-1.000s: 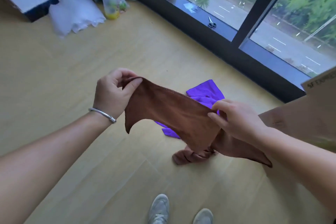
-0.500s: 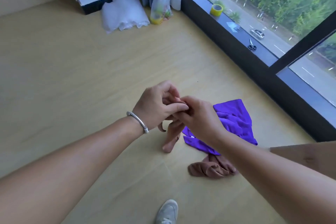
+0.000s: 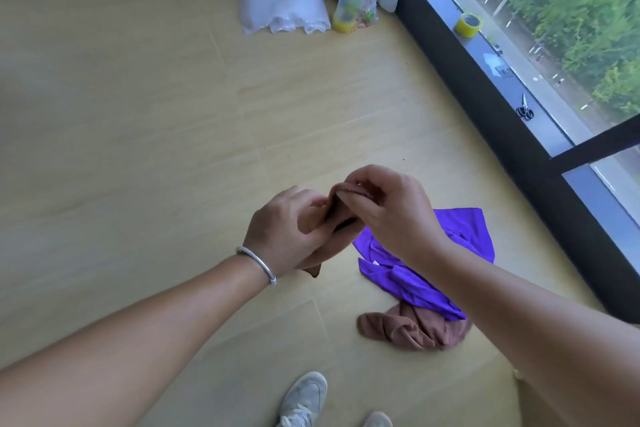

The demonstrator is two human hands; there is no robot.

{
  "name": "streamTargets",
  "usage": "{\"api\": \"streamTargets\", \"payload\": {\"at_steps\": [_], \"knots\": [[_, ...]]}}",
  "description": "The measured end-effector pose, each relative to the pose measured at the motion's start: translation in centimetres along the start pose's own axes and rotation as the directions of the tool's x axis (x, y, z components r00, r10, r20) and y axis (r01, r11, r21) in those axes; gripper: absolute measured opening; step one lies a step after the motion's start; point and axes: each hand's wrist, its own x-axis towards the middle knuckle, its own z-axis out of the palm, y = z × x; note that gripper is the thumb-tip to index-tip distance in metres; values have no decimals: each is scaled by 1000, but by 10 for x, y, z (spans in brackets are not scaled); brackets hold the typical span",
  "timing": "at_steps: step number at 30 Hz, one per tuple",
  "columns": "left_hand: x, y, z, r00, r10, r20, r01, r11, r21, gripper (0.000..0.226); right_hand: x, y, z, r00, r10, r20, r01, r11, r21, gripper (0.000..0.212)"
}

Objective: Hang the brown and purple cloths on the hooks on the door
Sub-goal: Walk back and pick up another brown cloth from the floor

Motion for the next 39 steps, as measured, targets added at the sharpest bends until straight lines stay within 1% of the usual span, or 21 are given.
{"api": "streamTargets", "payload": {"at_steps": [3,5,6,7,10,12,15,18,22,26,29,36,39], "knots": [[5,-6,9,996,-24,-83,27,999,40,33,2,-2,2,999,-42,11,41,999,12,8],[10,-13,14,994,-22,-109,33,995,94,20,3,-1,0,997,-68,42,67,997,30,10],[11,-18,15,992,-30,-121,45,992,121,13,5,0,-2,995,-85,55,84,996,18,10],[12,-22,15,991,-42,-130,61,987,148,11,8,1,-6,993,-105,61,105,994,-7,9],[14,-33,10,983,-97,-153,130,968,217,19,18,4,-23,987,-155,38,157,986,-63,2],[13,-41,5,973,-147,-178,188,951,245,19,26,6,-38,983,-181,25,183,980,-84,1],[11,-48,-5,957,-196,-212,252,926,282,16,40,14,-61,979,-200,34,203,973,-112,4],[12,-53,-14,948,-198,-251,280,892,355,10,57,26,-79,975,-221,28,223,967,-119,8],[14,-59,-38,928,-234,-289,343,838,425,10,79,38,-88,979,-206,-6,203,970,-134,14],[21,-57,-68,905,-207,-372,374,804,462,12,96,38,-82,987,-160,-6,159,981,-113,17],[26,-51,-92,876,-208,-434,414,786,459,14,105,28,-78,992,-119,-29,117,991,-65,14],[7,-31,-136,817,-148,-557,465,740,486,20,103,2,-80,989,-138,-53,136,990,-34,8],[-19,-30,-142,806,-100,-584,446,751,487,19,86,0,-77,988,-148,-43,147,989,-28,11]]}}
